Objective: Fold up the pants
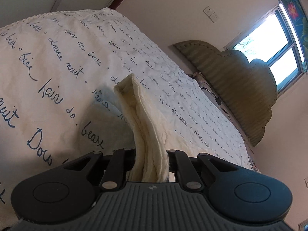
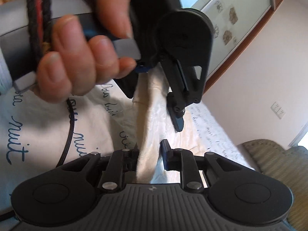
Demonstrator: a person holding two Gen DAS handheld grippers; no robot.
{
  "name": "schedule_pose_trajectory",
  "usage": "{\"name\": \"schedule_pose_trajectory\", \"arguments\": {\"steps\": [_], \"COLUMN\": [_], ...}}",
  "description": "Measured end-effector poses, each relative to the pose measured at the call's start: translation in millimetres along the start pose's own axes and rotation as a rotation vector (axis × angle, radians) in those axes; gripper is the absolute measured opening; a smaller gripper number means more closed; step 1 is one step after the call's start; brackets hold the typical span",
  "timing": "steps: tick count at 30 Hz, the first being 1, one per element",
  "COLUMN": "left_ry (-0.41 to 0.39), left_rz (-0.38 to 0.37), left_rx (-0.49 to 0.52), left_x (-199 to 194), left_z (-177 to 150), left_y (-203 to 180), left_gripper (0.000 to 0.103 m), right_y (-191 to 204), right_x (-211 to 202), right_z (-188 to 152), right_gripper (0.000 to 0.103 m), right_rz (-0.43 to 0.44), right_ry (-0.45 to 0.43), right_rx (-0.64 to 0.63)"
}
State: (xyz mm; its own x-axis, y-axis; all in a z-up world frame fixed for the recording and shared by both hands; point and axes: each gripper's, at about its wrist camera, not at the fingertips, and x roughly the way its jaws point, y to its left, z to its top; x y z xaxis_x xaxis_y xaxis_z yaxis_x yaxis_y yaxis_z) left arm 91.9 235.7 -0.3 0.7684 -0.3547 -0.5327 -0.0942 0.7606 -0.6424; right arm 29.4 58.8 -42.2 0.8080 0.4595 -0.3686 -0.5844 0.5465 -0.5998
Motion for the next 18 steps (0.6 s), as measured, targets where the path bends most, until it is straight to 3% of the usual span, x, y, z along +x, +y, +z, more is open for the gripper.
{"name": "schedule_pose_trajectory", "arguments": {"steps": [2, 4, 5, 6, 7, 8, 10, 12, 13, 15, 18], "left_ry": [-0.021, -0.04, -0.047, -0.054, -0.062, -0.072, -0.091, -0.105, -0.108, -0.122, -0.143], "left_rz": [-0.004, -0.01, -0.014, -0.02, -0.029, -0.036, -0.038, -0.04, -0.044, -0.046, -0.061], "left_rx": [0.028, 0.045, 0.042, 0.038, 0.039, 0.042, 0.057, 0.082, 0.093, 0.119, 0.17], "left_x": [-7.0, -11.7, -13.7, -14.6, -16.4, -18.4, -21.3, -23.4, -23.9, -24.9, -25.3], "left_z": [-0.7, -1.1, -1.3, -1.0, -2.5, -4.1, -5.9, -7.1, -7.6, -9.0, -12.7], "left_y": [-11.5, -22.1, -27.0, -33.9, -39.9, -46.5, -59.6, -72.6, -78.8, -91.3, -115.6], "left_gripper": [0.013, 0.013, 0.013, 0.013, 0.013, 0.013, 0.013, 0.013, 0.013, 0.013, 0.013], "right_y": [-7.3, -16.5, -23.4, -29.4, -32.0, -31.8, -26.8, -30.9, -34.1, -40.3, -49.5], "right_x": [-9.0, -29.4, -35.0, -39.4, -43.0, -45.1, -44.6, -43.5, -45.5, -55.6, -71.8], "right_z": [-0.3, -3.5, -5.7, -7.1, -8.4, -10.1, -13.4, -19.6, -23.1, -26.2, -29.9], "right_gripper": [0.02, 0.028, 0.043, 0.066, 0.074, 0.076, 0.074, 0.045, 0.043, 0.025, 0.021], "right_rz": [-0.005, 0.037, 0.068, 0.088, 0.078, 0.044, -0.052, -0.092, -0.097, -0.105, -0.139], "right_ry": [-0.007, -0.018, -0.014, -0.011, -0.016, -0.029, -0.018, -0.004, -0.004, -0.022, -0.06], "right_rx": [0.04, 0.137, 0.182, 0.213, 0.227, 0.218, 0.186, 0.196, 0.211, 0.24, 0.264]}}
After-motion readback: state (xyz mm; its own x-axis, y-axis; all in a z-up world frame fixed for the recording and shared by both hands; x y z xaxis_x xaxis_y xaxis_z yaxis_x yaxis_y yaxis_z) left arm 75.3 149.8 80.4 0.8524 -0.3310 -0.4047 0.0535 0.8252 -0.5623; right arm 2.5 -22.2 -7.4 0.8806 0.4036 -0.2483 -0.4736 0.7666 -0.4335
